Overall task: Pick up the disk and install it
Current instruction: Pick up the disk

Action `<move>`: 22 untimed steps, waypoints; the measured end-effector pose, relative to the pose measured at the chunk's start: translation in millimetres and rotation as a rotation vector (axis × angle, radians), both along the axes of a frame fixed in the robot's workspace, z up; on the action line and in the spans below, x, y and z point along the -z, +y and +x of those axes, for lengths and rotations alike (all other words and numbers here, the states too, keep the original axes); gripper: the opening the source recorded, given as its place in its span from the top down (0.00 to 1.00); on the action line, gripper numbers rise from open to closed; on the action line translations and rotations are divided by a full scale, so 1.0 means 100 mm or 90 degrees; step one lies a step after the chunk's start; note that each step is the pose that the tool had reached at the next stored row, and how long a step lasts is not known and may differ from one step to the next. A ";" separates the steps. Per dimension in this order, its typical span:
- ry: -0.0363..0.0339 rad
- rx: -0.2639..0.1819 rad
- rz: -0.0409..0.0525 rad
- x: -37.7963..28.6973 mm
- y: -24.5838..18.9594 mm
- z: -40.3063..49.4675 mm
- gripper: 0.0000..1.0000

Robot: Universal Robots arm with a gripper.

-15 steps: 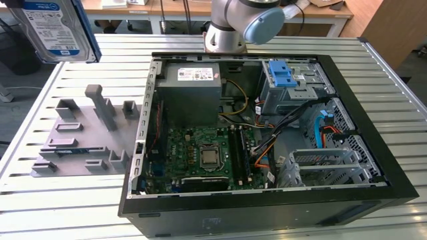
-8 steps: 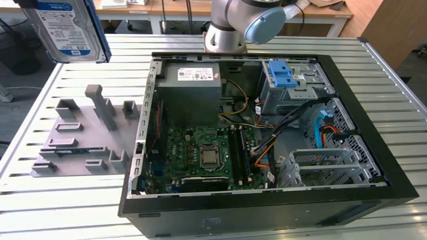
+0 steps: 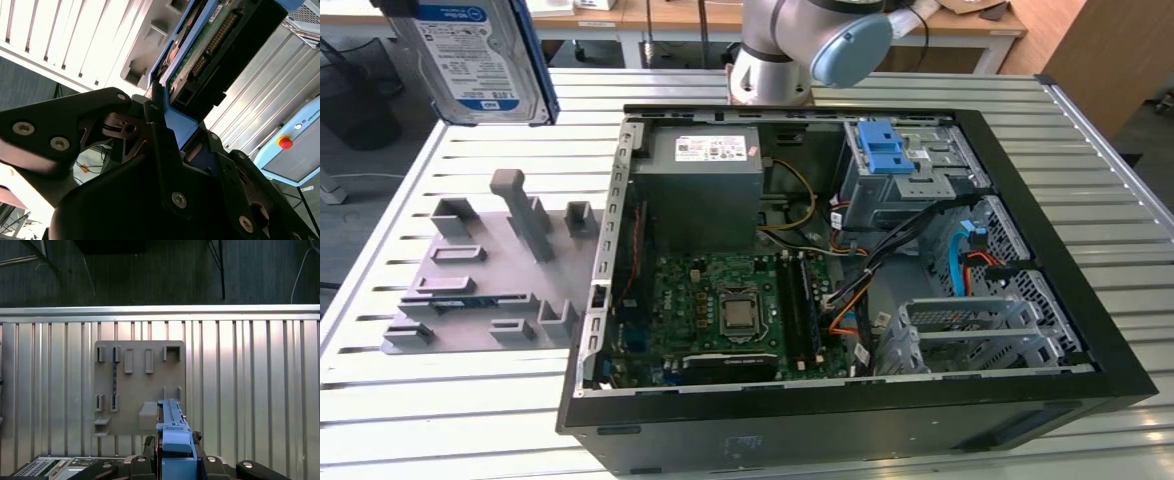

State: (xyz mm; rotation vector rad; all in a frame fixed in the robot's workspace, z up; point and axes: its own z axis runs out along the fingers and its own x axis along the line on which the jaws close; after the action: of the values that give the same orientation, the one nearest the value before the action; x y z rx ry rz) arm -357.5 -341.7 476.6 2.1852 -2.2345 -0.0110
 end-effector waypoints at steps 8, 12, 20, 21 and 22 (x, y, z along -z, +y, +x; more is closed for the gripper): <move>-0.0001 0.000 0.0001 0.001 0.000 0.123 0.64; 0.0000 0.000 0.0000 0.000 0.000 0.186 0.64; 0.0000 0.000 0.0000 0.000 0.000 0.307 0.64; 0.0000 0.000 0.0000 0.000 0.000 0.324 0.64; 0.0000 0.000 0.0000 0.000 0.000 0.341 0.64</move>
State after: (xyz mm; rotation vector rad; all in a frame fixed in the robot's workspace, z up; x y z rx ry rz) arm -323.4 -341.7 476.5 2.1852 -2.2345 -0.0111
